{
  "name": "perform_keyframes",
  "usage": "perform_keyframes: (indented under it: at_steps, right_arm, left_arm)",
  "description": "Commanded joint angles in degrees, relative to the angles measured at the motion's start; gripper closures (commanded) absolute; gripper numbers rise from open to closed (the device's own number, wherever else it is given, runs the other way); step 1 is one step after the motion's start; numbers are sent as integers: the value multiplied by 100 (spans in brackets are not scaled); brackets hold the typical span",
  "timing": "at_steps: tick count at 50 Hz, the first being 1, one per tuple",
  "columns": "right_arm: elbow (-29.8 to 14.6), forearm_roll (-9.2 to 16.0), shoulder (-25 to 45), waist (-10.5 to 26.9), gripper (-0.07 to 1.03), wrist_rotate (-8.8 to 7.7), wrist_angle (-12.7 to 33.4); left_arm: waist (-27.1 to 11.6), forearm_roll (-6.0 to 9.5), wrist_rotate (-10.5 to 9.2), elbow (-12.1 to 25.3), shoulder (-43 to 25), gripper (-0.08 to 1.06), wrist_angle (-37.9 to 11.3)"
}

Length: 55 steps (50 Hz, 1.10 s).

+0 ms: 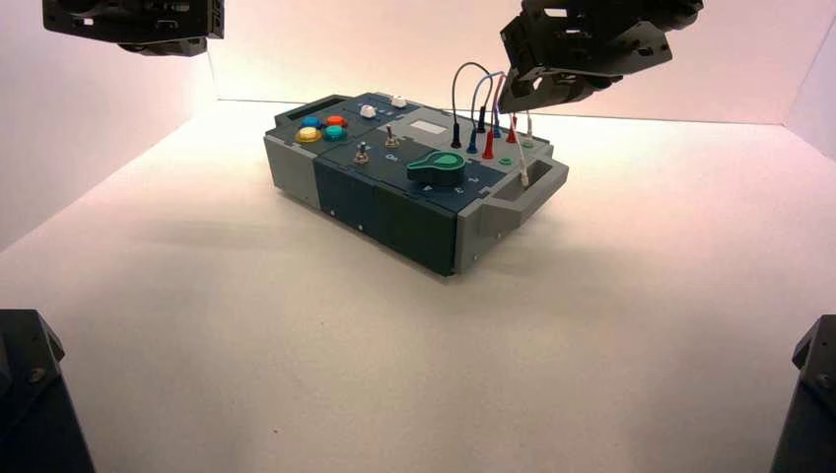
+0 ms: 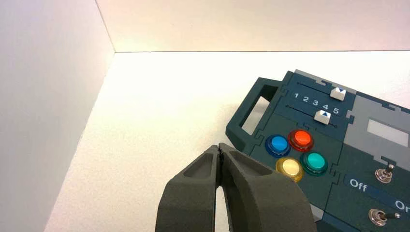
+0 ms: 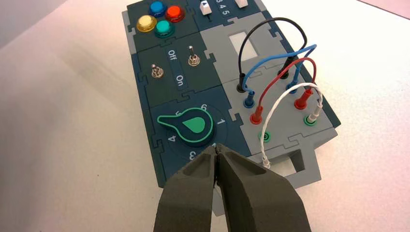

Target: Pull the red wire.

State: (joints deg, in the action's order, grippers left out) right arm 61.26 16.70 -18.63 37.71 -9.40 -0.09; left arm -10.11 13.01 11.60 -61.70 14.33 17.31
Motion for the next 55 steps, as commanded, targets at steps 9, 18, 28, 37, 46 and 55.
perform_keyframes:
  at_steps: [9, 18, 28, 37, 46, 55]
  right_arm:
    - [-105, -18, -44, 9, 99, -18, -26]
    - [-70, -18, -44, 9, 98, -9, -26]
    - [-79, -26, -44, 18, 84, -18, -26]
    - [-97, -26, -26, 9, 79, -18, -53]
    - [-114, -18, 62, 9, 67, -18, -62]
    - [-185, -9, 193, 18, 67, 0, -149]
  left_arm:
    - [-26, -18, 26, 141, 62, 100, 44]
    - [-26, -18, 26, 132, 70, 100, 44]
    - [-26, -18, 26, 105, 123, 100, 44]
    - [-26, -9, 26, 88, 202, 100, 44]
    - [-26, -9, 26, 70, 246, 100, 53]
    - [-26, -9, 26, 70, 237, 100, 53]
